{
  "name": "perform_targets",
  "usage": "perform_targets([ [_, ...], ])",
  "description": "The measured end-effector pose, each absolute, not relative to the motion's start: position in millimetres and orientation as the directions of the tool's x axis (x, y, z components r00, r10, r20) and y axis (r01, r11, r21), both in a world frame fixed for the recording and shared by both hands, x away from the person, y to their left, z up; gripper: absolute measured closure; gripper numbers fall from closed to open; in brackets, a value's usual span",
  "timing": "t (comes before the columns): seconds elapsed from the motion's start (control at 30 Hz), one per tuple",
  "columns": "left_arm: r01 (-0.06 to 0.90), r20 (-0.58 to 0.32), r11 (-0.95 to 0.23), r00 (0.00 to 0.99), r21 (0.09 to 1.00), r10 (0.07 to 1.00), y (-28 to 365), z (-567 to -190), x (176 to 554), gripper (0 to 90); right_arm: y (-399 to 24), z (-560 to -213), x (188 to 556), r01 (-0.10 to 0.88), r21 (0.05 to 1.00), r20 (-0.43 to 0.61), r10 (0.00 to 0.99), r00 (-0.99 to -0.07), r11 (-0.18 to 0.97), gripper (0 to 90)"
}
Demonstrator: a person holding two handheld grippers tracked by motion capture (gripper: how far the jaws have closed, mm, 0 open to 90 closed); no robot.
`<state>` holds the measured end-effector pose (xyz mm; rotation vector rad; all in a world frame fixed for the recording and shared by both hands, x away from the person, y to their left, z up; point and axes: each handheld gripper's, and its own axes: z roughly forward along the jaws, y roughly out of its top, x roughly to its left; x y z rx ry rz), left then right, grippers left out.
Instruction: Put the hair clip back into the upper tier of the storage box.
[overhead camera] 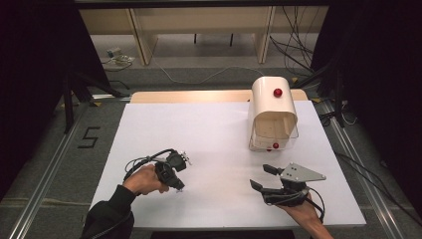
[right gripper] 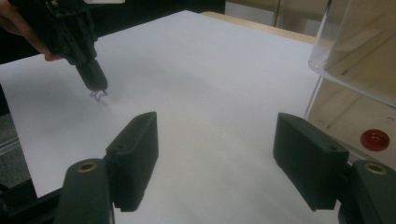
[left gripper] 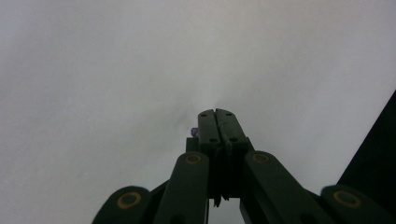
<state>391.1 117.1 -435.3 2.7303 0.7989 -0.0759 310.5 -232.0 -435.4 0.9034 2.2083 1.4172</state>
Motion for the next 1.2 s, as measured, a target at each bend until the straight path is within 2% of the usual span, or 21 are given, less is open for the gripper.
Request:
perform_targets([
  [0.2,0.558,-0.138,-0.757,0.826,0.34,0.547,115.9,-424.6,390.5,89.2,-231.9,-435.6,310.5,0.317,0.903,0.039,0.681,-0.731,0.289,31.7],
  [0.9,0.527,-0.081,-0.57,0.775,0.63,0.626,114.1,-396.0,390.0,89.1,-232.3,-436.3,310.4,0.321,0.904,0.046,0.68,-0.731,0.283,31.7],
  [1.2,0.49,-0.083,-0.523,0.78,0.697,0.62,104.6,-383.0,392.1,89.1,-232.4,-436.7,310.3,0.326,0.901,0.045,0.684,-0.728,0.287,31.7],
])
